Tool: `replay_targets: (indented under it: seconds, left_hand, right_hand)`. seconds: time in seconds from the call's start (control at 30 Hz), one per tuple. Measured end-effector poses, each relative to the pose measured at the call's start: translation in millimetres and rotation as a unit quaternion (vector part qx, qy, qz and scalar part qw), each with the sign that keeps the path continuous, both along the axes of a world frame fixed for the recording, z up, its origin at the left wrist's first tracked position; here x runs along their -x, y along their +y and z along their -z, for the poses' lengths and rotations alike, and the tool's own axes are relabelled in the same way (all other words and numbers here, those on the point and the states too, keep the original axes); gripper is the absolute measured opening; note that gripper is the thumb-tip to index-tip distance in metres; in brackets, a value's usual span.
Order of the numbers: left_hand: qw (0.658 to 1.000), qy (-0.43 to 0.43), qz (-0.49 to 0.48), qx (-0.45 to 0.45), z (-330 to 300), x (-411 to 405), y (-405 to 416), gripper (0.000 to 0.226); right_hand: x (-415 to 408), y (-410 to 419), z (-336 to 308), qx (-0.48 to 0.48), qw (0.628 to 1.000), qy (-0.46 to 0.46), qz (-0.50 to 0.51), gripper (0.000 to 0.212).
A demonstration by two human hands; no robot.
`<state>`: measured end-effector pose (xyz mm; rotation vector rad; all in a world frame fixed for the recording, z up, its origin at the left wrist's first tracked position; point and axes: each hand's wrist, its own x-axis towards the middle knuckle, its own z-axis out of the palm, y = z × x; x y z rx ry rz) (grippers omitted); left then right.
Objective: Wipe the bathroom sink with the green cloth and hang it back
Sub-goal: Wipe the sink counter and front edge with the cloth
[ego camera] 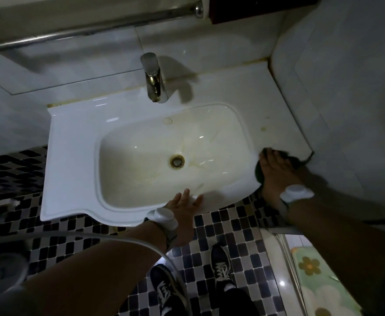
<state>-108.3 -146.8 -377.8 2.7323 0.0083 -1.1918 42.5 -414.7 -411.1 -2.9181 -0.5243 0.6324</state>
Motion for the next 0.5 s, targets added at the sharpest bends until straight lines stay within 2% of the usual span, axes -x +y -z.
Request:
replay_targets:
  seconds: [0.13, 0.23, 0.3, 0.37, 0.4, 0.5]
  left_hand:
    - [0.999, -0.001, 0.041, 0.028, -6.4, -12.3, -27.2, 0.089]
    - [0.999, 0.003, 0.04, 0.034, -5.3, -29.2, -44.0, 0.086]
    - [0.999, 0.006, 0.039, 0.026, -6.5, -38.0, -49.0, 0.078]
    - [1.0, -0.013, 0.012, 0.02, -14.4, -47.0, -54.6, 0.069]
    - [0.999, -0.028, -0.012, 0.028, -16.6, -49.0, -54.6, 0.061]
    - [0.991, -0.097, -0.071, 0.05, -33.3, -61.4, -59.6, 0.049]
  right_hand:
    - [35.8, 30.5, -5.1, 0.001, 0.993, -0.009, -0.12, 0.087]
    - [46.3, 35.9, 1.6, -0.03, 0.988, -0.001, -0.15, 0.087]
    - [29.6, 38.0, -0.4, -0.022, 0.983, 0.047, -0.177, 0.085]
    - [17.9, 34.2, -10.9, -0.045, 0.98, 0.111, -0.157, 0.075]
    - [22.2, 34.8, -15.0, -0.079, 0.984, 0.112, -0.117, 0.065]
    - [42.2, 31.8, -25.8, -0.141, 0.99, -0.014, -0.006, 0.037]
